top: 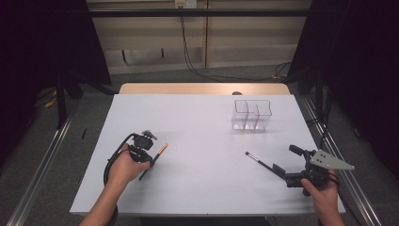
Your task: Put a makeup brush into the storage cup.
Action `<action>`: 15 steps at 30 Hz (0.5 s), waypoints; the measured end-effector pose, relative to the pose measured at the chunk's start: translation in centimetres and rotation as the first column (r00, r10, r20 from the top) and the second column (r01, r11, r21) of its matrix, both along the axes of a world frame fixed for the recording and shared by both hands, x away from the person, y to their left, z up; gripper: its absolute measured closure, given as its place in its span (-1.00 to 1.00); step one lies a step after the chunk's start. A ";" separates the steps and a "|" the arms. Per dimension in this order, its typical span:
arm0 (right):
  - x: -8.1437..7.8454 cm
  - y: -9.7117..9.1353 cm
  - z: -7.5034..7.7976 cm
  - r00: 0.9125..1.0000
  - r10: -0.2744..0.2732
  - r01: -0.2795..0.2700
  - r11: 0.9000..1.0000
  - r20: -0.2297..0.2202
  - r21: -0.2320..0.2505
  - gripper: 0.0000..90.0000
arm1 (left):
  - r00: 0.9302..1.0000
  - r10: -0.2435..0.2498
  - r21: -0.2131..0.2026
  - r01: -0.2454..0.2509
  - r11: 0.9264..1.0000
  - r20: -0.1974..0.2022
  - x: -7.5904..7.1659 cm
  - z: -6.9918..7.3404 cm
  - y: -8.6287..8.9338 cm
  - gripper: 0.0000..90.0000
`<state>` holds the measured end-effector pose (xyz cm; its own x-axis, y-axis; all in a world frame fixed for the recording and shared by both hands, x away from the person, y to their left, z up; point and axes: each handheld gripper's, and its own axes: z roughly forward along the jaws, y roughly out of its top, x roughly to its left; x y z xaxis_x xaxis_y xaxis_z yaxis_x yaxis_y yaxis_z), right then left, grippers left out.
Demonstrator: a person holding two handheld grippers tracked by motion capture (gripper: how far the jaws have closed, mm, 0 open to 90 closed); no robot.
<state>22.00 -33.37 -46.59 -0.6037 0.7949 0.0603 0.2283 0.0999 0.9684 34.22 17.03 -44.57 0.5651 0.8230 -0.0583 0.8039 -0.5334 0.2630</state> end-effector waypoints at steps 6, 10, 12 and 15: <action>0.0 0.0 0.0 1.000 0.001 -0.001 1.000 0.000 0.001 -1.00 | 0.999 0.011 -0.025 -0.012 1.000 -0.041 0.0 0.1 0.1 0.85; 0.0 0.1 0.0 1.000 0.004 -0.004 1.000 0.000 -0.002 -1.00 | 0.999 0.002 -0.014 -0.003 1.000 -0.051 0.0 0.1 0.3 0.85; 0.0 0.1 0.0 1.000 0.004 -0.004 1.000 -0.001 -0.002 -1.00 | 0.999 0.000 -0.010 0.000 1.000 -0.050 0.0 0.2 0.3 0.85; 0.1 0.1 0.0 1.000 0.004 -0.004 1.000 -0.001 -0.001 -1.00 | 0.998 0.002 -0.006 -0.003 1.000 -0.064 -0.1 0.2 0.5 0.83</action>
<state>22.05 -33.28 -46.64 -0.6068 0.7926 0.0600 0.2289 0.1019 0.9681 34.13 17.48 -44.36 0.5579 0.8240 -0.0992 0.8206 -0.5298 0.2144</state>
